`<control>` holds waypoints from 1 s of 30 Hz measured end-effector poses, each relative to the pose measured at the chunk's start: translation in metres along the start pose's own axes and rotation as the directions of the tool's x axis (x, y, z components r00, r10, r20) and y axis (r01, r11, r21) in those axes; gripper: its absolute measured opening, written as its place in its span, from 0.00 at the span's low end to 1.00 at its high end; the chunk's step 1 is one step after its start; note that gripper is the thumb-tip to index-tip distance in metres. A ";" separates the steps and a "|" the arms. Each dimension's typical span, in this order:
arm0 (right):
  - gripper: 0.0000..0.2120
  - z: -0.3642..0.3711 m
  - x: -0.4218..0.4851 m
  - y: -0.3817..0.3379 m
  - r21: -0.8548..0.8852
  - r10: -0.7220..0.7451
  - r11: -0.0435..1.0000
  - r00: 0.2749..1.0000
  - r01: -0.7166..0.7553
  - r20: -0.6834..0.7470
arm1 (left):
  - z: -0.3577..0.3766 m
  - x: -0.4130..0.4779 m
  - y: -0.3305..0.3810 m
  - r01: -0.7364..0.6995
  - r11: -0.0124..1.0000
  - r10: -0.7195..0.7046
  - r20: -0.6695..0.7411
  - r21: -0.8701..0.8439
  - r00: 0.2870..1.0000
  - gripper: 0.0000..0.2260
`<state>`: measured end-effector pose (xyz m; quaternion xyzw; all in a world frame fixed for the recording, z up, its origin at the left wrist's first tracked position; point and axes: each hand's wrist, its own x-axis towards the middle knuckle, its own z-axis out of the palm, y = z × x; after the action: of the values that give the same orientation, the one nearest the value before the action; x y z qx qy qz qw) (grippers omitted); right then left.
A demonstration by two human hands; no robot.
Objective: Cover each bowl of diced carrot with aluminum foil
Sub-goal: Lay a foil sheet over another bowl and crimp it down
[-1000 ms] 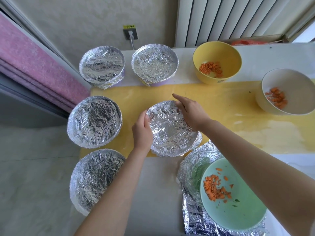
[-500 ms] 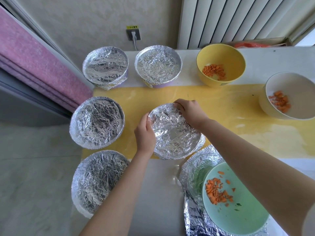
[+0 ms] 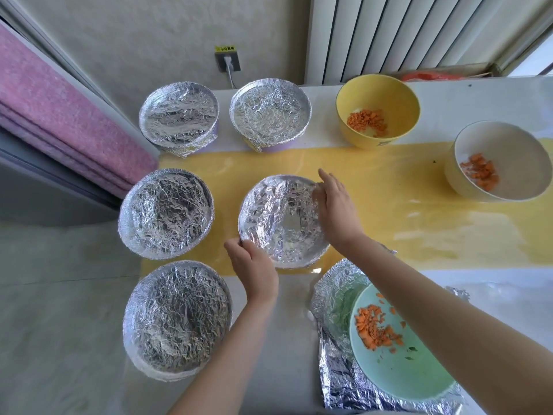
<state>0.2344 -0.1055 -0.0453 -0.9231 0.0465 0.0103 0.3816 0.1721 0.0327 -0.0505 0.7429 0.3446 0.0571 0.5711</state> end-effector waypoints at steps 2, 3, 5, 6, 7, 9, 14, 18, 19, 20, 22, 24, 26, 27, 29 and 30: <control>0.20 0.002 -0.006 0.001 0.060 0.035 0.998 0.999 -0.037 0.027 | -0.004 -0.010 -0.001 0.060 0.998 -0.060 0.019 -0.025 0.998 0.03; 0.19 0.003 -0.008 0.002 0.078 0.040 0.996 0.999 -0.042 0.033 | -0.006 -0.015 0.001 0.084 0.996 -0.083 0.033 -0.031 0.996 0.05; 0.19 0.005 -0.007 0.003 0.098 0.042 0.994 0.999 -0.044 0.025 | -0.010 -0.018 0.005 0.072 0.997 -0.071 0.066 -0.016 0.995 0.11; 0.19 0.005 -0.005 0.003 0.109 0.053 0.993 0.998 -0.055 0.021 | -0.011 -0.015 0.007 0.023 1.000 -0.024 0.075 0.008 0.997 0.14; 0.18 0.005 -0.003 0.003 0.123 0.072 0.990 0.997 -0.074 0.019 | -0.012 -0.011 0.010 -0.055 0.998 0.052 0.081 0.038 0.995 0.16; 0.18 0.006 0.002 0.004 0.156 0.126 0.979 0.992 -0.128 0.020 | -0.012 0.003 0.016 -0.241 0.965 0.230 0.104 0.106 0.968 0.17; 0.16 0.011 0.004 0.004 0.229 0.222 0.950 0.975 -0.213 -0.010 | -0.007 0.047 0.020 -0.418 0.889 0.358 0.284 0.189 0.890 0.16; 0.15 0.011 0.001 0.002 0.253 0.232 0.943 0.972 -0.216 -0.036 | -0.001 0.057 0.012 -0.324 0.931 0.270 0.282 0.167 0.921 0.15; 0.15 0.011 0.001 0.001 0.254 0.227 0.944 0.973 -0.209 -0.042 | 0.001 0.057 0.011 -0.306 0.939 0.259 0.258 0.159 0.931 0.15; 0.15 0.011 0.001 0.000 0.255 0.225 0.945 0.973 -0.206 -0.046 | 0.002 0.057 0.011 -0.298 0.942 0.257 0.236 0.155 0.937 0.15; 0.15 0.011 0.001 0.000 0.255 0.226 0.945 0.973 -0.206 -0.049 | 0.004 0.055 0.012 -0.302 0.941 0.269 0.200 0.155 0.942 0.15; 0.15 0.011 0.002 0.000 0.249 0.230 0.946 0.972 -0.210 -0.054 | 0.004 0.053 0.014 -0.311 0.936 0.280 0.184 0.165 0.942 0.15; 0.15 0.011 0.002 0.000 0.239 0.233 0.947 0.971 -0.214 -0.055 | 0.004 0.052 0.015 -0.305 0.937 0.274 0.184 0.169 0.944 0.15; 0.15 0.010 0.002 -0.001 0.231 0.234 0.949 0.971 -0.215 -0.054 | 0.003 0.053 0.015 -0.299 0.939 0.267 0.188 0.169 0.945 0.15; 0.15 0.009 0.002 -0.002 0.218 0.231 0.952 0.972 -0.216 -0.045 | 0.001 0.054 0.015 -0.282 0.944 0.247 0.202 0.168 0.948 0.15; 0.15 0.008 0.002 -0.002 0.211 0.230 0.953 0.973 -0.219 -0.033 | 0.000 0.054 0.016 -0.274 0.946 0.236 0.212 0.175 0.948 0.15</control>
<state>0.2363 -0.0984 -0.0492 -0.8673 0.1629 0.0221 0.4699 0.2199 0.0624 -0.0533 0.8376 0.1937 0.0248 0.5101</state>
